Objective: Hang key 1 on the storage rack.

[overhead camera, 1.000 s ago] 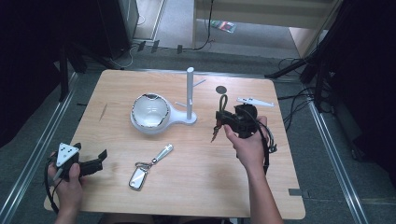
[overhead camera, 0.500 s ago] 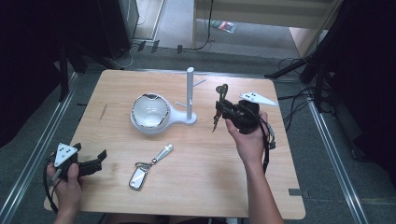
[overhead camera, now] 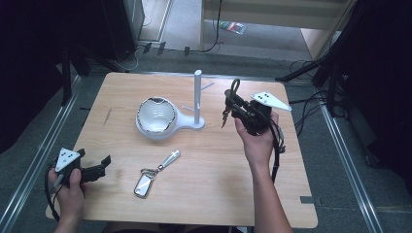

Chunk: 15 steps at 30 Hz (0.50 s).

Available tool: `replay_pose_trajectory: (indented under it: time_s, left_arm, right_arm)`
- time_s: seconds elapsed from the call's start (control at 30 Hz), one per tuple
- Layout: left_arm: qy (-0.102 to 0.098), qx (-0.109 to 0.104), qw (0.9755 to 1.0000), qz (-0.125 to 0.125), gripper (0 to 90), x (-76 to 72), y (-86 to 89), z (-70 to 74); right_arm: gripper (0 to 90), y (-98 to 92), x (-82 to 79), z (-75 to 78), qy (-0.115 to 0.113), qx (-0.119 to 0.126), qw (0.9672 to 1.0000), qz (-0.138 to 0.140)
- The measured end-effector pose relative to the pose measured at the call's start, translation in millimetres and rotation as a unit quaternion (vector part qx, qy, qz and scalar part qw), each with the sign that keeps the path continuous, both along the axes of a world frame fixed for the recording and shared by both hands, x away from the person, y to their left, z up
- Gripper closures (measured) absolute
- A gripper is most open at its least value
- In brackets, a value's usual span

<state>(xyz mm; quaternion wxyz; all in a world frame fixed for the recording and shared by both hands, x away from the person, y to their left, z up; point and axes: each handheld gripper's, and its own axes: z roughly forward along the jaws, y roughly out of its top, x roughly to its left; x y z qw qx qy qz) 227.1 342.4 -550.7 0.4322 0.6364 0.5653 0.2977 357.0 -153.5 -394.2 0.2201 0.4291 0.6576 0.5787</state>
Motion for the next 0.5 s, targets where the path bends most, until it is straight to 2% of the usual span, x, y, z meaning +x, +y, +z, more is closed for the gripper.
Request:
replay_pose_trajectory:
  time_s: [0.17, 0.33, 0.5]
  left_arm:
    - [-0.002, -0.003, 1.0, -0.003, 0.0, -2.0, 0.1, 0.2]
    - [-0.002, -0.006, 1.0, -0.005, 0.0, -1.9, 1.3, 0.0]
    - [-0.002, -0.005, 1.0, -0.007, 0.0, -2.0, 1.1, 0.0]
  right_arm:
    - [70.0, 6.3, 2.4, -0.8, 0.002, -0.004, 1.0, 0.002]
    - [70.0, 18.6, 6.9, 2.9, -0.01, -0.009, 0.9999, 0.005]
    - [70.0, 25.3, 14.5, 4.7, -0.011, -0.015, 0.9998, 0.005]
